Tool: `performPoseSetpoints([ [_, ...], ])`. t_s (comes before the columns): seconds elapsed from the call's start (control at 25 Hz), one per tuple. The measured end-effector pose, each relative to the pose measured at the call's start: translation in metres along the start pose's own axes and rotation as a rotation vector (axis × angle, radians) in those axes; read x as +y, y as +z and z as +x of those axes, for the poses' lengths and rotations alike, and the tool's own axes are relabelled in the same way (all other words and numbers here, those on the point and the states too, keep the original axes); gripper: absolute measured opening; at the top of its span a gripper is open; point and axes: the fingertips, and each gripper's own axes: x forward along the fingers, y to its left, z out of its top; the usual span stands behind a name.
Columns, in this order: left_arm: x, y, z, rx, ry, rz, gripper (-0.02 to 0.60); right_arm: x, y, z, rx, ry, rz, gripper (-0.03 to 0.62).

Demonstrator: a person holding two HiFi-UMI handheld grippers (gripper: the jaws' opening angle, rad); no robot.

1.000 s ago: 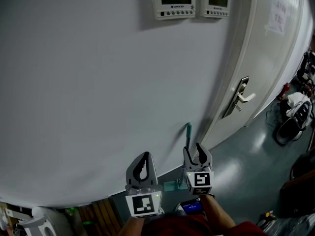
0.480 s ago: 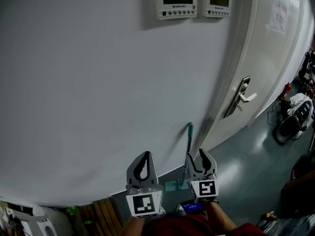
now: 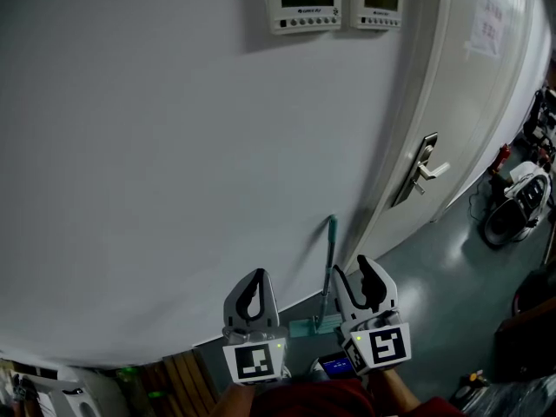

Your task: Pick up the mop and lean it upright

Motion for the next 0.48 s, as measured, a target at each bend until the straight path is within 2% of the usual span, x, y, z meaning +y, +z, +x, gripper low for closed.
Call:
performPoseSetpoints([
  [0.12, -0.002, 0.000, 0.001, -0.004, -0.004, 0.001, 0.014, -0.002, 0.010, 0.000, -0.017, -0.003, -0.016, 0.198],
  [0.32, -0.005, 0.000, 0.002, -0.001, -0.010, -0.004, 0.014, -0.002, 0.002, 0.004, 0.008, 0.003, -0.018, 0.198],
  [0.48, -0.005, 0.000, 0.002, -0.002, -0.008, -0.003, 0.014, 0.000, -0.003, 0.003, 0.022, 0.018, -0.001, 0.156],
])
